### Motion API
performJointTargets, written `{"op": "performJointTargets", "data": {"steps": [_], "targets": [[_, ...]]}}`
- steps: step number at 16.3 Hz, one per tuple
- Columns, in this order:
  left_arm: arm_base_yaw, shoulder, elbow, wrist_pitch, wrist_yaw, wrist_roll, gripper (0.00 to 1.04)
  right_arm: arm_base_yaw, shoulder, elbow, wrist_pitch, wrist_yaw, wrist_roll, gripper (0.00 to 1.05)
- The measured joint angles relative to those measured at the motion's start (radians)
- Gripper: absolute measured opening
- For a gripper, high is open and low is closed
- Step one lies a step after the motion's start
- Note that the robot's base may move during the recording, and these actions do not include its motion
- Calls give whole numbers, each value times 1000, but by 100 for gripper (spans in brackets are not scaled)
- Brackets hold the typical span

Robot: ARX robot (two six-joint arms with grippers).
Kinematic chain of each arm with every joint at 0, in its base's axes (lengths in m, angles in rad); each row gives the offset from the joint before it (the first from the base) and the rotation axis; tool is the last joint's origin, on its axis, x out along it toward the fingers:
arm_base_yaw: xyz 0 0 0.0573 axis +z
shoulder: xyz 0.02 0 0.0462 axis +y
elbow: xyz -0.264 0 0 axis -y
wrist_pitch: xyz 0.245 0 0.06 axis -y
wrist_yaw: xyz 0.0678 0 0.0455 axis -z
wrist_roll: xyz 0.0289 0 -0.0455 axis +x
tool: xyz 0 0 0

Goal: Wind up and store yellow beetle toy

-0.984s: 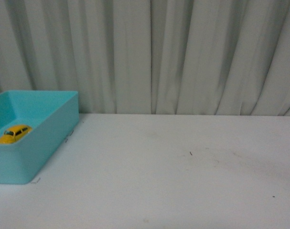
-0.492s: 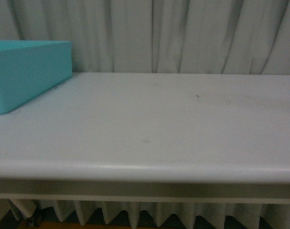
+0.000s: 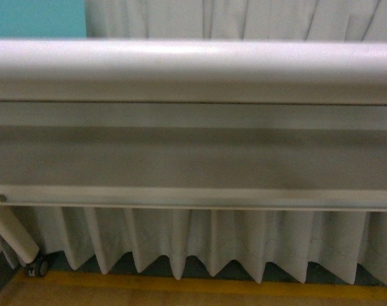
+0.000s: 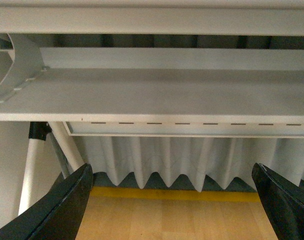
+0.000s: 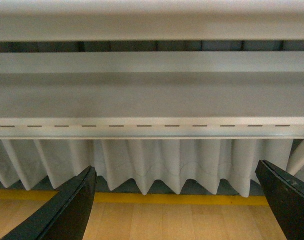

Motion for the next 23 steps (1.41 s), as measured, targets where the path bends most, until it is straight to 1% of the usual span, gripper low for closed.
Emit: {"op": "performJointTargets", "data": {"steps": [23], "targets": [[0,0,0,-2,0,0,98,0,0,0,-1,0,1,98]]}}
